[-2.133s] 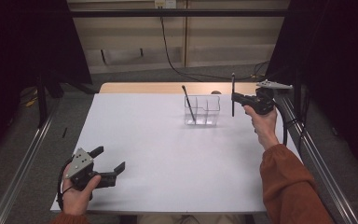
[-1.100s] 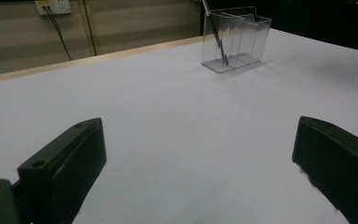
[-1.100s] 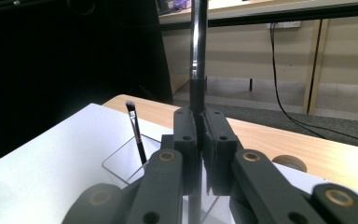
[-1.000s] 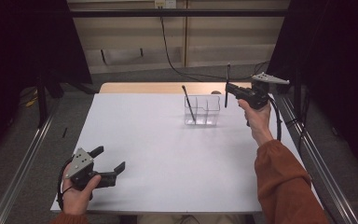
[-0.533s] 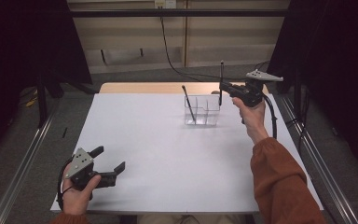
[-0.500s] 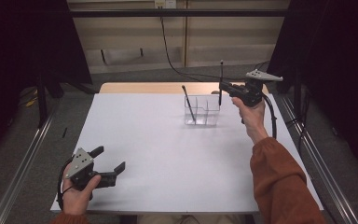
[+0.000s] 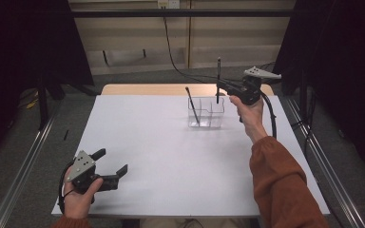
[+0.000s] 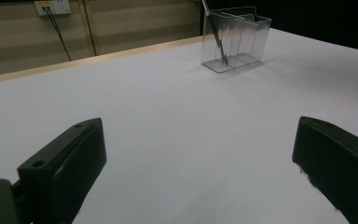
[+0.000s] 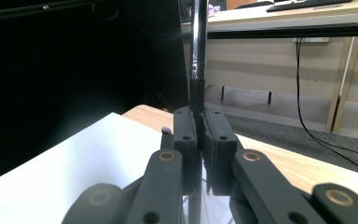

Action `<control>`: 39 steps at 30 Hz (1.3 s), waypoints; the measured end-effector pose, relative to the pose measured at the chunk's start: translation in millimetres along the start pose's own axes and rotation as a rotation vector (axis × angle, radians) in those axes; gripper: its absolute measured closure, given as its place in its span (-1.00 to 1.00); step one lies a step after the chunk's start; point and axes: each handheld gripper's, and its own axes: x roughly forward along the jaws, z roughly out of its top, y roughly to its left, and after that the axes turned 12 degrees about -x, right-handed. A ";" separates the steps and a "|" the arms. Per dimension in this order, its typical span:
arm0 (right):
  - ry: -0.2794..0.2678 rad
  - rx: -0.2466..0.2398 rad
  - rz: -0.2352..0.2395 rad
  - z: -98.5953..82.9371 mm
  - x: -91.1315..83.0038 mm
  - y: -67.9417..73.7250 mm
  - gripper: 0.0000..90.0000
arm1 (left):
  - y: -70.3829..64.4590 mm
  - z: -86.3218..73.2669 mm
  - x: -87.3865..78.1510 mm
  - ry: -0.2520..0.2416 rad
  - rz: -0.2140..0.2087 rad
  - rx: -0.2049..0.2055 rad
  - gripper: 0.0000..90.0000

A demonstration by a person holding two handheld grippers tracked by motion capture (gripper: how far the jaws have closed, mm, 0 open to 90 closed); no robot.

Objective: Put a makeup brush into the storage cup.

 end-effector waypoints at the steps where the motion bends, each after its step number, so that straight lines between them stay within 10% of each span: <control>1: 0.000 0.000 0.004 1.0 1.4 0.9 0.88 | -0.2 0.0 0.0 0.000 0.000 0.000 -0.94; 39: 0.034 -0.041 0.080 -2.4 61.4 27.8 0.88 | 0.8 0.0 -0.6 -0.001 -0.002 0.000 -0.94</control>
